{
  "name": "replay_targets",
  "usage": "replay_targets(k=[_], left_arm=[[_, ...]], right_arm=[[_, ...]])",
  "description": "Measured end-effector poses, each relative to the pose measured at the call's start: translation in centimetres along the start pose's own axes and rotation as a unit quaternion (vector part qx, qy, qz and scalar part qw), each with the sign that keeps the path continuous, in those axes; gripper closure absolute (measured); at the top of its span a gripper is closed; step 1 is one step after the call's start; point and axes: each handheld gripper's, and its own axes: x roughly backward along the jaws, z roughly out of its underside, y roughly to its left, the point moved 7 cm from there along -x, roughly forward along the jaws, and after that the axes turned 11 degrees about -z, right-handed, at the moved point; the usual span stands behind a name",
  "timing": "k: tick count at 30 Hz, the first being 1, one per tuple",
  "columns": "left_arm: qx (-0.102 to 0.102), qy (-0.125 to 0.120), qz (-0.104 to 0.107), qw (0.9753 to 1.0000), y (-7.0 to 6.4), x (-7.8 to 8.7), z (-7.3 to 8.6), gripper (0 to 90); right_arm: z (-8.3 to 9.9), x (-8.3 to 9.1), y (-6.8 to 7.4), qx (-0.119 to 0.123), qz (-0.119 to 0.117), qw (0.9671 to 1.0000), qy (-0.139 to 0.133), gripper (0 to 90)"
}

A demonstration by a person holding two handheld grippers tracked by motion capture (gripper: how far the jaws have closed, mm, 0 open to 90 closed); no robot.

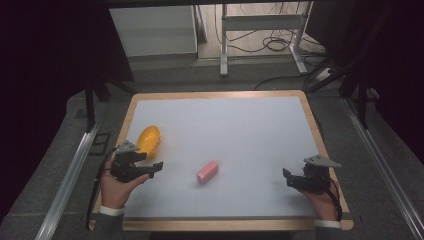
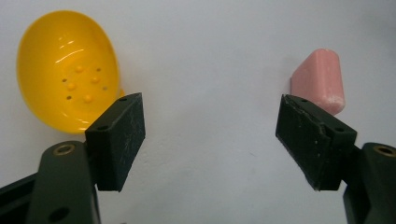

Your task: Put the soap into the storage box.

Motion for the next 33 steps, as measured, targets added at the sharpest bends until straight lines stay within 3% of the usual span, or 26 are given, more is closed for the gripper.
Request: replay_targets(k=[14, 33], left_arm=[[-0.021, 0.010, 0.009, 0.9997, -1.4, -0.7, -0.3, 24.0], [-0.061, 0.025, 0.025, 0.9975, -4.4, -2.2, -0.9, 23.7]], right_arm=[[-0.1, 0.1, 0.1, -0.001, 0.001, 1.0000, -0.003, 8.6], [-0.2, 0.2, 0.1, -0.001, 0.003, 1.0000, -0.006, 8.8]])
